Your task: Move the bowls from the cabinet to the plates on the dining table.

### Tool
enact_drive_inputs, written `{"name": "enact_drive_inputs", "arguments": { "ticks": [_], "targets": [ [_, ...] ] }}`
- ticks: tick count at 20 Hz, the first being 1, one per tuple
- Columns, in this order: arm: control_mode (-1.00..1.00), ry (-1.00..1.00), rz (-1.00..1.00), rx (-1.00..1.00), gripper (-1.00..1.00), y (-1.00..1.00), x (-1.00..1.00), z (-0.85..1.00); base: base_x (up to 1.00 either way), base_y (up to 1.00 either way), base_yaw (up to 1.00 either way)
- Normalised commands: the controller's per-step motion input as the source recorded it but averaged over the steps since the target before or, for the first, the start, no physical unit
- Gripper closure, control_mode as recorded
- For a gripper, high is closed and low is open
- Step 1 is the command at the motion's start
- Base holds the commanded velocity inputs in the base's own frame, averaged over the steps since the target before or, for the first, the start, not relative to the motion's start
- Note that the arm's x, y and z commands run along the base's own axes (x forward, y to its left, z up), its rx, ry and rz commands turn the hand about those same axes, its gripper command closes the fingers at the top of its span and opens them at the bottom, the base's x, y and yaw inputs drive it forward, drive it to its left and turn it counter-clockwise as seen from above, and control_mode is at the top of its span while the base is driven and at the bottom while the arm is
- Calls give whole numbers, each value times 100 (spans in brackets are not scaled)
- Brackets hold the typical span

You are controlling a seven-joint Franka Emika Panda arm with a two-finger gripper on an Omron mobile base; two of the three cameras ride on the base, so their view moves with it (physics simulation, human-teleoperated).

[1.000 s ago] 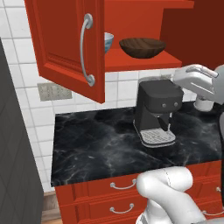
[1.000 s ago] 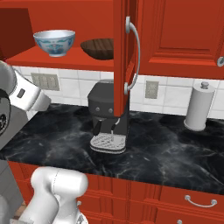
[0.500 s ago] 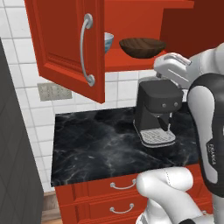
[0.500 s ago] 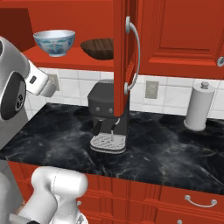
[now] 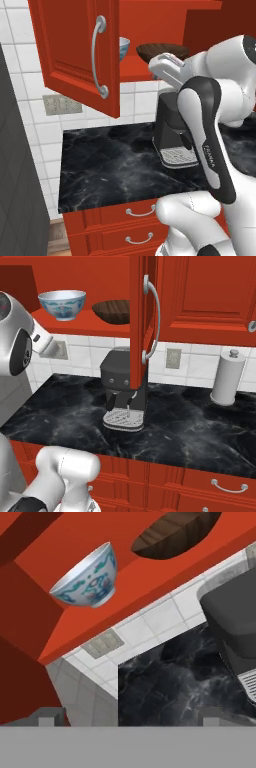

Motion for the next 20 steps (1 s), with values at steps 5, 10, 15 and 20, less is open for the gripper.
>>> {"name": "enact_drive_inputs", "arguments": {
  "ticks": [5, 10, 15, 20],
  "targets": [
    [-100, 0, 0, 15, -100, 14, 30, 19, 0, 0, 0],
    [-100, 0, 1, 23, -100, 4, 23, 37, 0, 0, 0],
    [-100, 0, 11, 14, -100, 24, 23, 13, 0, 0, 0],
    [-100, 0, 16, 7, -100, 20, 9, 0, 0, 0, 0]
  ]
}}
